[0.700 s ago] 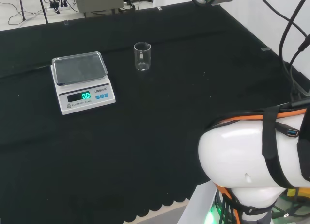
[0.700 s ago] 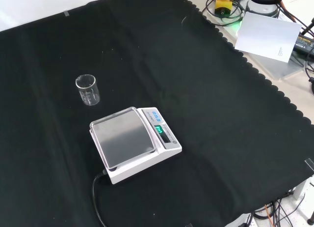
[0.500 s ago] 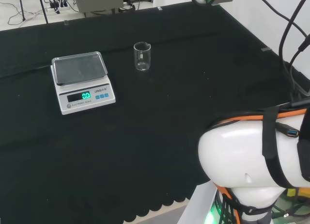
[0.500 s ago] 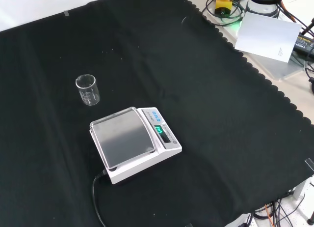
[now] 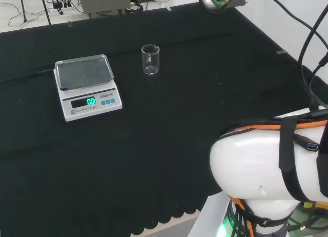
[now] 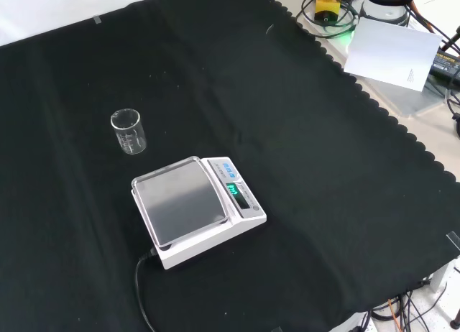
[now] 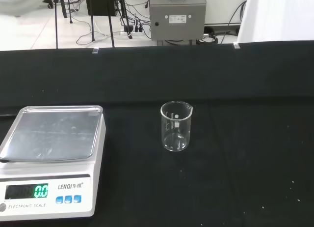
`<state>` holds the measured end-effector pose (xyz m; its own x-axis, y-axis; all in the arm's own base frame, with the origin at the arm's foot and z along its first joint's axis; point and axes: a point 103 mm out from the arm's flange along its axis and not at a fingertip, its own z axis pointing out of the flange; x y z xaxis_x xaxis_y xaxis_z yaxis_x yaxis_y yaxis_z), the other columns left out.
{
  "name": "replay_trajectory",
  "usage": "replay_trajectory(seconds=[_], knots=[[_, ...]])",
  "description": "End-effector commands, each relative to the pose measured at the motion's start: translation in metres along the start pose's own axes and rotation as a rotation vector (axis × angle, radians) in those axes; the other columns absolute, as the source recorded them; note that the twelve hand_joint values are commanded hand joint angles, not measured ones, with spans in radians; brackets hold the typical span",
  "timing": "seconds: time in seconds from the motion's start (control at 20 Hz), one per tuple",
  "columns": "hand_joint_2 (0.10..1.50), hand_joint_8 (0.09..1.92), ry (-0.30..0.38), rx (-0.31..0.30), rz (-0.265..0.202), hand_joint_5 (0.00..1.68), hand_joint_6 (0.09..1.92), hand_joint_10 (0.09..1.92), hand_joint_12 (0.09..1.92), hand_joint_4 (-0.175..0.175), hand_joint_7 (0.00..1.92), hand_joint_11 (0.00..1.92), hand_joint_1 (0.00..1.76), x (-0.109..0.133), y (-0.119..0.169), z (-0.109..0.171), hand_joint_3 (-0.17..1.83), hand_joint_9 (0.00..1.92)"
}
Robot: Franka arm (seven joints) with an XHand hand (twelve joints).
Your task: Pick up the beaker.
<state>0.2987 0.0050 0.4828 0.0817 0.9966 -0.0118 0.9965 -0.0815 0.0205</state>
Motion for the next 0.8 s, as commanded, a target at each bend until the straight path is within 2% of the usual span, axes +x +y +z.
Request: replay_trajectory(seconds=[0.05,0.15,0.3,0.5,0.8], knots=[[0.67,0.55,-0.021,0.029,0.000,0.08,0.09,0.84,0.86,0.013,0.00,0.00,0.58,0.004,0.063,0.038,0.31,0.04],[0.68,0.53,-0.013,0.039,-0.017,0.08,0.09,0.84,0.86,0.014,0.00,0.00,0.58,0.018,0.089,0.051,0.29,0.03],[0.68,0.49,-0.002,0.049,-0.044,0.06,0.09,0.84,0.85,0.015,0.00,0.00,0.59,0.017,0.119,0.069,0.28,0.02],[0.69,0.43,-0.011,0.080,-0.061,0.03,0.09,0.85,0.84,0.020,0.00,0.00,0.61,0.005,0.153,0.092,0.26,0.01],[0.71,0.28,0.022,0.121,-0.047,0.00,0.09,0.79,0.76,0.027,0.00,0.00,0.63,-0.028,0.196,0.125,0.22,0.00]])
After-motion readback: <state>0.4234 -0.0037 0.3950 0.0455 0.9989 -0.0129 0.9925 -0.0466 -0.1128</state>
